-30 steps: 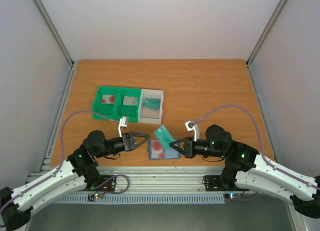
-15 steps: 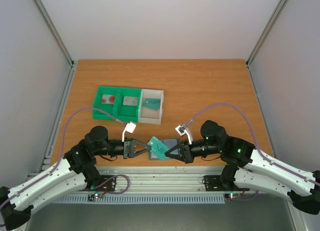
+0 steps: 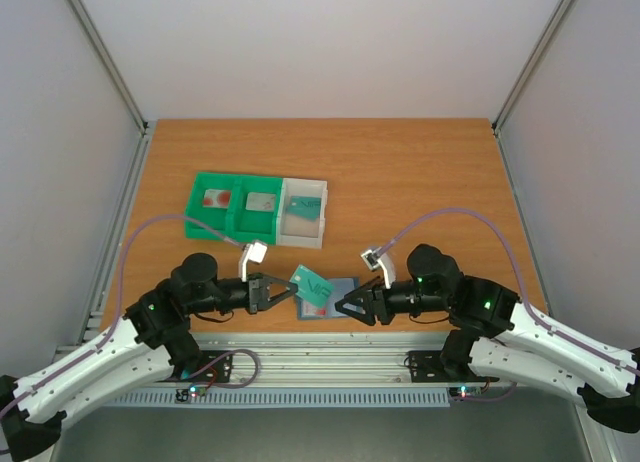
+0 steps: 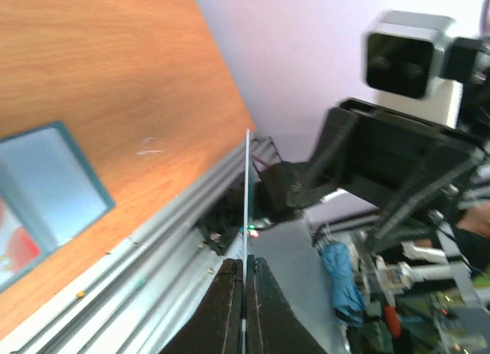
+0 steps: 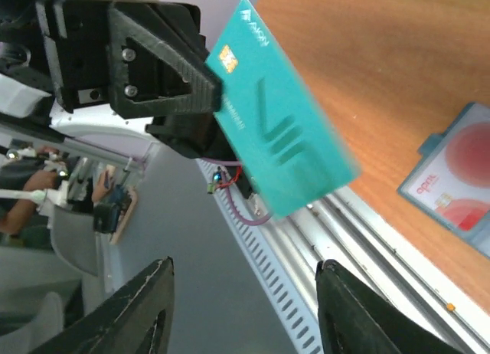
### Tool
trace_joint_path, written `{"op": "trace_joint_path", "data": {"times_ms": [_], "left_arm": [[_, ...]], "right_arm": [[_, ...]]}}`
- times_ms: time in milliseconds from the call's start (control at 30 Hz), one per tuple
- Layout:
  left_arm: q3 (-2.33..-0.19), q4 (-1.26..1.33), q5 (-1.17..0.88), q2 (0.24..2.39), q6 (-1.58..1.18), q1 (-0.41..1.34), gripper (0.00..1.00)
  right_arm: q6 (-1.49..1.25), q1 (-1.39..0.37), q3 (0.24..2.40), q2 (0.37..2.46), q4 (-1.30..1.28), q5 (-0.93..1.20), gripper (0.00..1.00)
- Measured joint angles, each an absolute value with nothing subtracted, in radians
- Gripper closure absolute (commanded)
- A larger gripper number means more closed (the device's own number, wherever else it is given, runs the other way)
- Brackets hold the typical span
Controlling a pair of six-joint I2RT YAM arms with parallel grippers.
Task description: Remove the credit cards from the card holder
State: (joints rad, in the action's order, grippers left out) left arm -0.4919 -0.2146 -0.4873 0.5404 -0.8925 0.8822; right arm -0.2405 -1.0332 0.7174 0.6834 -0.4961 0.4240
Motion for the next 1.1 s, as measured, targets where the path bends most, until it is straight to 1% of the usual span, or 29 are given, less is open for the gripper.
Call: {"op": "trace_joint_path", "data": {"times_ms": [133,200,233,400,533,767,1033,1100], "left_arm": [[-0.492,-0.278,-0.364,0.536,-0.881,0.881,1.0],[-0.493,-0.305,-0.3,0.54,-0.878,0.876,0.99],[-0.493,-0.314,-0.27,0.545,-0.877,0.873,1.0],[-0.498,-0.325,-0.167,0.605,-0.866,0.832,0.99],[-0.508,-0.313,-0.144,0.693,-0.856,0.769,0.99],[-0.562,-0.189,-0.196,0.923,-0.843,0.617,1.0],[-0.762,-0.051,-0.289,1.306,-0.828,0.465,0.99],[-0.791,-0.039,-0.298,1.358,-0.825,0.45,0.99]], "right_arm": [[-0.226,-1.033,0.719,0.676,-0.529,0.375,0.23],[-0.224,-1.033,0.719,0.676,-0.54,0.352,0.05],[-0.231,-1.033,0.719,0.675,-0.547,0.342,0.02],[-0.221,-1.033,0.719,0.666,-0.569,0.298,0.02],[-0.219,-1.033,0.719,0.665,-0.604,0.237,0.02],[-0.216,-1.033,0.73,0.665,-0.677,0.155,0.01],[-0.219,-1.033,0.736,0.628,-0.704,0.111,0.02],[-0.221,-1.033,0.736,0.622,-0.708,0.103,0.02]]}}
